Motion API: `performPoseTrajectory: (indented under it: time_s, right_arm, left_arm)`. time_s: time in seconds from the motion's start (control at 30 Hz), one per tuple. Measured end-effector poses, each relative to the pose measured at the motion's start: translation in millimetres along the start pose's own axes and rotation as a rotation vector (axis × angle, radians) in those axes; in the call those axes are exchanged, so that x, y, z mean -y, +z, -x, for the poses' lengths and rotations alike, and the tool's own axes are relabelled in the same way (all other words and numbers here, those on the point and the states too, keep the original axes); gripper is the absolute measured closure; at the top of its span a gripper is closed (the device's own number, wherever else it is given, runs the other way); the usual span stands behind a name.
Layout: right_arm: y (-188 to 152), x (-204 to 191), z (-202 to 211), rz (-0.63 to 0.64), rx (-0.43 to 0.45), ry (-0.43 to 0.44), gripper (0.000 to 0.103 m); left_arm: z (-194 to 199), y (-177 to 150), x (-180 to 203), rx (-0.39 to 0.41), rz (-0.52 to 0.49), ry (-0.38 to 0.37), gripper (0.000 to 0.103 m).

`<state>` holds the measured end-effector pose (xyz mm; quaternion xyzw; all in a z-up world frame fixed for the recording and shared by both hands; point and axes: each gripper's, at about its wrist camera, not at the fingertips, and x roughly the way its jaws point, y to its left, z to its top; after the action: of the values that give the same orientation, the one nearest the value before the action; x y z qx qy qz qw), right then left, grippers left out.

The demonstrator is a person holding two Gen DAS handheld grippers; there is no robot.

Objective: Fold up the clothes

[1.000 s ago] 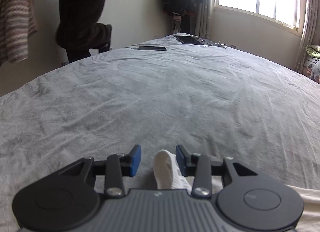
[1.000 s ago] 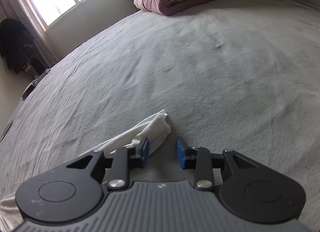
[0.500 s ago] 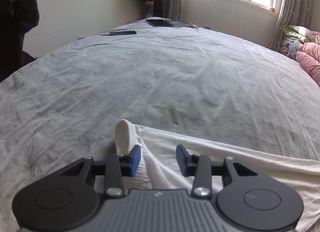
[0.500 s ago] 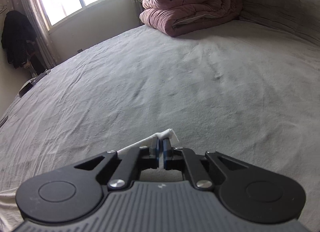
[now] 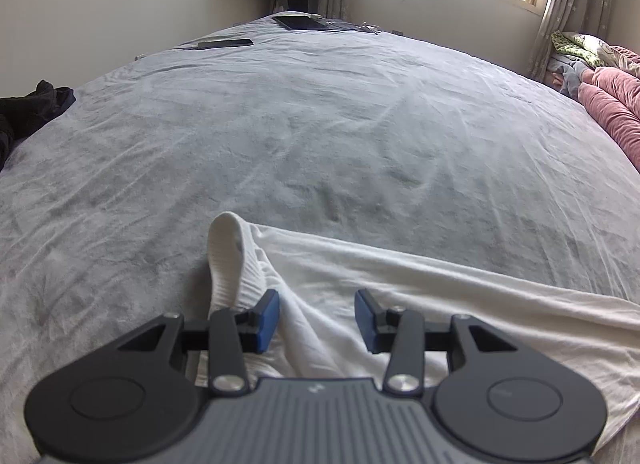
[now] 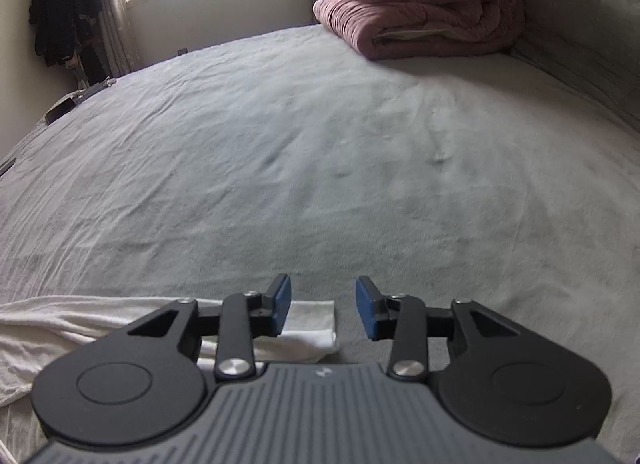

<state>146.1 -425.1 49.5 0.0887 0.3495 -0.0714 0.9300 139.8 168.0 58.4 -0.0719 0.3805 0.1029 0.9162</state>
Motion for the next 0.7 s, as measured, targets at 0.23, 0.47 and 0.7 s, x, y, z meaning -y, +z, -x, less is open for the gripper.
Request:
performPoseTrajectory:
  time_s: [0.23,0.47,0.7]
  right_arm:
    - [-18,5,-31,0.055,-0.044,0.020,0.062]
    - [-24,-18,-37,0.205,0.021,0.013,0.100]
    - [3,-37,-23,0.288,0.217,-0.113,0.101]
  left_arm:
    - [-2,-2,2,-0.005,-0.012,0.003,0.060]
    - [-3,-3,3,-0.002,-0.020,0.010,0.060]
    - [-4,-2,3,0.006,-0.019,0.020,0.060]
